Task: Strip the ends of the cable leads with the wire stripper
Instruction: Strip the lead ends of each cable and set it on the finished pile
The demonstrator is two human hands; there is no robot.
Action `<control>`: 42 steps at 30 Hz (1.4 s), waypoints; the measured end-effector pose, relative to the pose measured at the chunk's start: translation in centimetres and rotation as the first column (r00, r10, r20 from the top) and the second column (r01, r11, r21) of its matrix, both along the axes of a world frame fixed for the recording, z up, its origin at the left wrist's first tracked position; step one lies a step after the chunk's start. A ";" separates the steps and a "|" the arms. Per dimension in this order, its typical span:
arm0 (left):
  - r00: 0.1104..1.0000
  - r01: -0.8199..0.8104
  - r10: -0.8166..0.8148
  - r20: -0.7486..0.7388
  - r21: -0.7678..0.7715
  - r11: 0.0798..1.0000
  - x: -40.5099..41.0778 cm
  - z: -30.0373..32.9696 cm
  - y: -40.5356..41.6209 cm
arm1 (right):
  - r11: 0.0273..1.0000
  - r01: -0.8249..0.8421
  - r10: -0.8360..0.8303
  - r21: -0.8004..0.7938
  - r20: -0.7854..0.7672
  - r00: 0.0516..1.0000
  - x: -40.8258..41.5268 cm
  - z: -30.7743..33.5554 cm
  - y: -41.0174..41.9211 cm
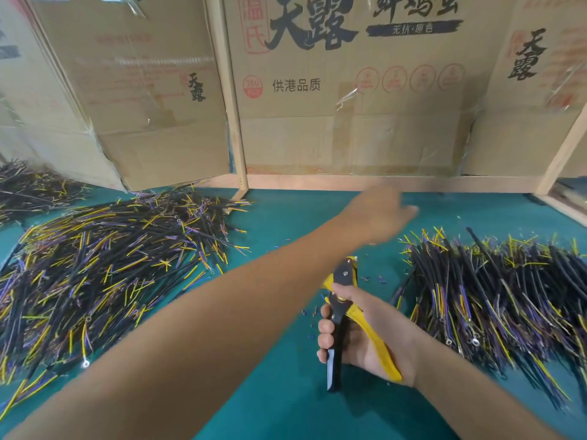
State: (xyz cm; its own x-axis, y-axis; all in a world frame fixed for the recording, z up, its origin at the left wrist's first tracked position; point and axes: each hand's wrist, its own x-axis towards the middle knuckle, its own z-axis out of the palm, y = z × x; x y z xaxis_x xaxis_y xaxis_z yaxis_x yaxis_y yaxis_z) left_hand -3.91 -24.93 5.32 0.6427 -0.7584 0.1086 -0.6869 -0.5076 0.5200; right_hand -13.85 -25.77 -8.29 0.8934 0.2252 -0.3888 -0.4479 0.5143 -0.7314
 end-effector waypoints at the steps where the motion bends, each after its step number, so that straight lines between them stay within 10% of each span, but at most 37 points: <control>1: 0.997 -0.067 0.068 0.047 -0.008 0.998 1.7 -0.3 1.9 | 0.999 0.030 -0.030 0.028 -0.015 0.999 0.2 0.1 0.0; 10: 0.842 -0.539 0.366 0.395 0.617 0.574 10.1 -6.0 23.0 | 0.997 0.005 -0.003 0.077 -0.026 1.000 0.0 0.8 0.2; 15: 0.754 -0.647 0.407 0.515 0.480 0.593 7.5 -8.0 26.9 | 0.995 -0.026 0.028 0.096 -0.013 1.000 -0.1 0.8 0.0; 20: 0.792 -0.610 0.304 0.530 0.655 0.446 6.2 -7.9 26.6 | 0.995 -0.020 0.023 0.096 -0.032 0.999 0.2 0.5 -0.1; 28: 0.846 -0.533 0.276 0.456 0.706 0.466 7.4 -6.1 26.7 | 0.995 -0.019 0.022 0.098 -0.031 0.999 0.0 0.7 -0.1; 31: 0.862 -0.492 0.263 0.432 0.592 0.638 7.0 -4.8 26.4 | 0.995 -0.020 0.023 0.100 -0.029 0.999 -0.2 0.9 -0.1; 34: 0.962 -0.262 0.269 -0.051 0.114 0.958 4.7 -4.0 24.5 | 0.996 -0.021 0.022 0.085 -0.019 1.000 -0.3 1.2 0.2; 37: 0.845 -0.169 -0.083 -0.529 -0.410 0.896 1.8 -5.9 21.3 | 0.998 0.007 -0.004 0.070 -0.039 0.999 -0.4 1.4 0.4; 42: 0.783 -0.270 -0.185 -0.594 -0.591 0.760 0.3 -9.2 18.9 | 0.996 -0.025 0.026 0.082 -0.011 1.000 -0.5 1.3 0.1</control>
